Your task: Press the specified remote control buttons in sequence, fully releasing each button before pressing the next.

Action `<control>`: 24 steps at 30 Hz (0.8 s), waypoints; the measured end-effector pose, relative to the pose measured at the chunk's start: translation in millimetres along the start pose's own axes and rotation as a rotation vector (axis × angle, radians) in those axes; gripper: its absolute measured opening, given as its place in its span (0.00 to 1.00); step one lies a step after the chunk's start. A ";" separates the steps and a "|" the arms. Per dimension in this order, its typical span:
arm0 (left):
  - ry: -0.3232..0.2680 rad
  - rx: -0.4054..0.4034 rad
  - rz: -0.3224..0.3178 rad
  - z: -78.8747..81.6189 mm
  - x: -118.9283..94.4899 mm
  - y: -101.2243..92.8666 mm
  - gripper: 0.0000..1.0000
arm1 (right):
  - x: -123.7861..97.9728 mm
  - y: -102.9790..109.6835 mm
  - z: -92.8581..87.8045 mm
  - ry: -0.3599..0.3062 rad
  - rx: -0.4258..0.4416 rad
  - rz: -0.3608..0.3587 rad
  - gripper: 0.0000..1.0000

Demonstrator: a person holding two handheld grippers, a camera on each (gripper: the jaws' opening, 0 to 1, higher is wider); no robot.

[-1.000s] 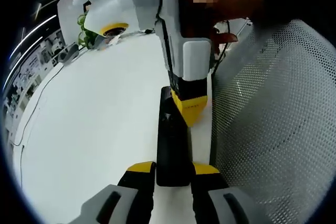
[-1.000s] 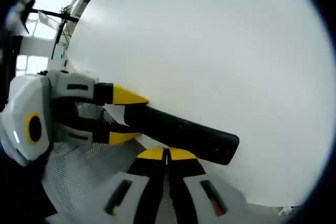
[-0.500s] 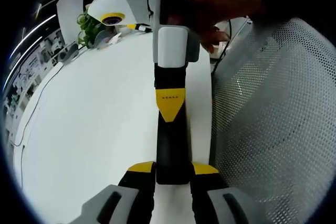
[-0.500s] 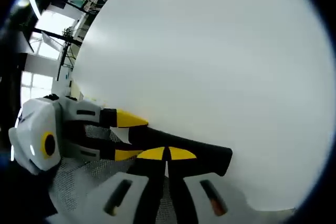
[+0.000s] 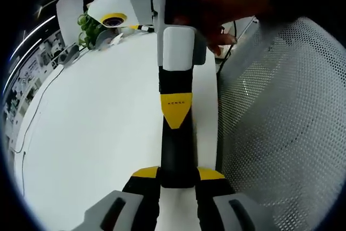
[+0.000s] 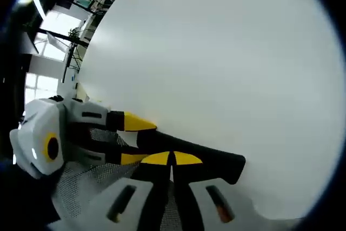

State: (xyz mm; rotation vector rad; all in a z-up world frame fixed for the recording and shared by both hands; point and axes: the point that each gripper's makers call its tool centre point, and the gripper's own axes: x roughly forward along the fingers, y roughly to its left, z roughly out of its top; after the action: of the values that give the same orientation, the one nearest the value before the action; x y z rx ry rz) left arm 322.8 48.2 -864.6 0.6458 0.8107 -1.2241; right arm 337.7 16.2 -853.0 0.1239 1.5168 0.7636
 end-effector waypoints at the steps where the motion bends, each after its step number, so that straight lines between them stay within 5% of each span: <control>1: -0.002 -0.005 0.000 0.6 0.4 0.7 0.24 | 0.0 -0.4 -0.5 0.002 0.002 0.000 0.00; 5: -0.007 -0.003 0.002 1.7 1.4 1.8 0.24 | 1.0 -1.1 -2.4 0.014 0.003 -0.008 0.00; 7: -0.009 -0.004 0.002 1.8 1.4 1.8 0.24 | 2.0 -9.4 -7.1 0.044 -0.018 -0.066 0.00; 8: -0.010 -0.005 0.001 1.8 1.1 1.6 0.24 | 2.7 -1.9 -4.5 0.029 -0.005 -0.028 0.00; 24: -0.018 -0.003 -0.002 2.0 0.8 1.4 0.25 | 1.9 -3.4 -2.9 0.020 -0.035 -0.051 0.00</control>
State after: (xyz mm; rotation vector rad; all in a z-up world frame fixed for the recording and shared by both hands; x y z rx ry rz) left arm 324.7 46.5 -864.1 0.6315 0.7984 -1.2287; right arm 336.0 13.5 -856.7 0.0511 1.5197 0.7519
